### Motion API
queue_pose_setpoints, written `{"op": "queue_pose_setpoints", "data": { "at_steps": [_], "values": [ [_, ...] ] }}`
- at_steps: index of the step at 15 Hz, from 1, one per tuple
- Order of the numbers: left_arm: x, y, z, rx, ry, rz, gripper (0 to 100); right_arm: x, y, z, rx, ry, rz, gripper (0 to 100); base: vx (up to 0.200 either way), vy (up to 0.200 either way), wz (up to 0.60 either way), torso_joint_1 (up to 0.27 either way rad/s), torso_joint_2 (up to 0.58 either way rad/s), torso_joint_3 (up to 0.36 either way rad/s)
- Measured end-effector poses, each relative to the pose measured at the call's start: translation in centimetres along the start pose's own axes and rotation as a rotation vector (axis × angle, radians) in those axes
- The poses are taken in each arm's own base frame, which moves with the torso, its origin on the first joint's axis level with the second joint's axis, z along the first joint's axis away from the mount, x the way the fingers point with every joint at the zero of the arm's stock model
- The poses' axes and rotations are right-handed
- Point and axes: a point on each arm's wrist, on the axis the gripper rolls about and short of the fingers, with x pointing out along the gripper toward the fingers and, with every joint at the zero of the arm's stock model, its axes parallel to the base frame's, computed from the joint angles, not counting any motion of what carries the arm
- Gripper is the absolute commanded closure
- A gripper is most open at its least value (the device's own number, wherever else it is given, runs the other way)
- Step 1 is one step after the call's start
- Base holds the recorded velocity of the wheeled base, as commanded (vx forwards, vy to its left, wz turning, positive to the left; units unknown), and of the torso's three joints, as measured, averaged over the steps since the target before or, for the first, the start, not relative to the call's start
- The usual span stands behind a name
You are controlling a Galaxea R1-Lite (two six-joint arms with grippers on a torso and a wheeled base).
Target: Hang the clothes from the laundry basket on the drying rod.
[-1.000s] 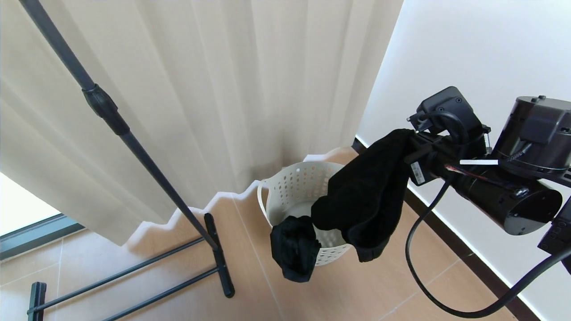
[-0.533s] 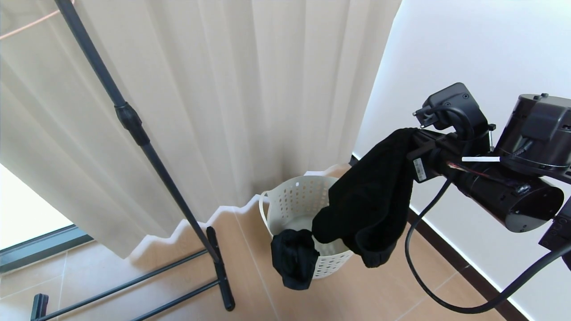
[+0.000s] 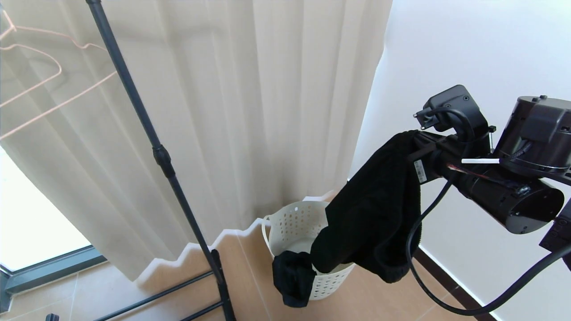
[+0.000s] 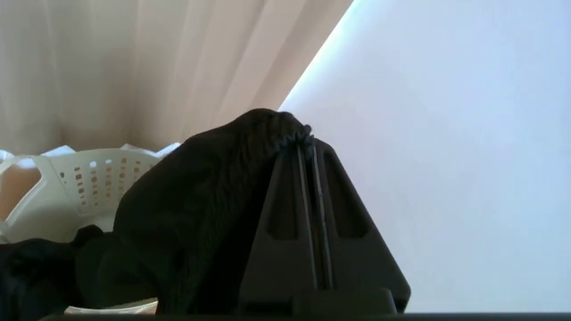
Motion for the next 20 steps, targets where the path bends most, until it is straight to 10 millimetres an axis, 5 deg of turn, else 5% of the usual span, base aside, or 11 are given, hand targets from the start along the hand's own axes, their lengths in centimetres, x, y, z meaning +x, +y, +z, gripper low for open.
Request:
{"op": "queue_pose_setpoints", "data": {
  "at_steps": [20],
  "values": [
    [0.00,0.00,0.02,0.002,-0.001,0.000,0,0.09,0.42,-0.80,-0.015,0.022,0.017,100,0.000,0.000,0.00,0.206,-0.53,-0.277]
  ]
}}
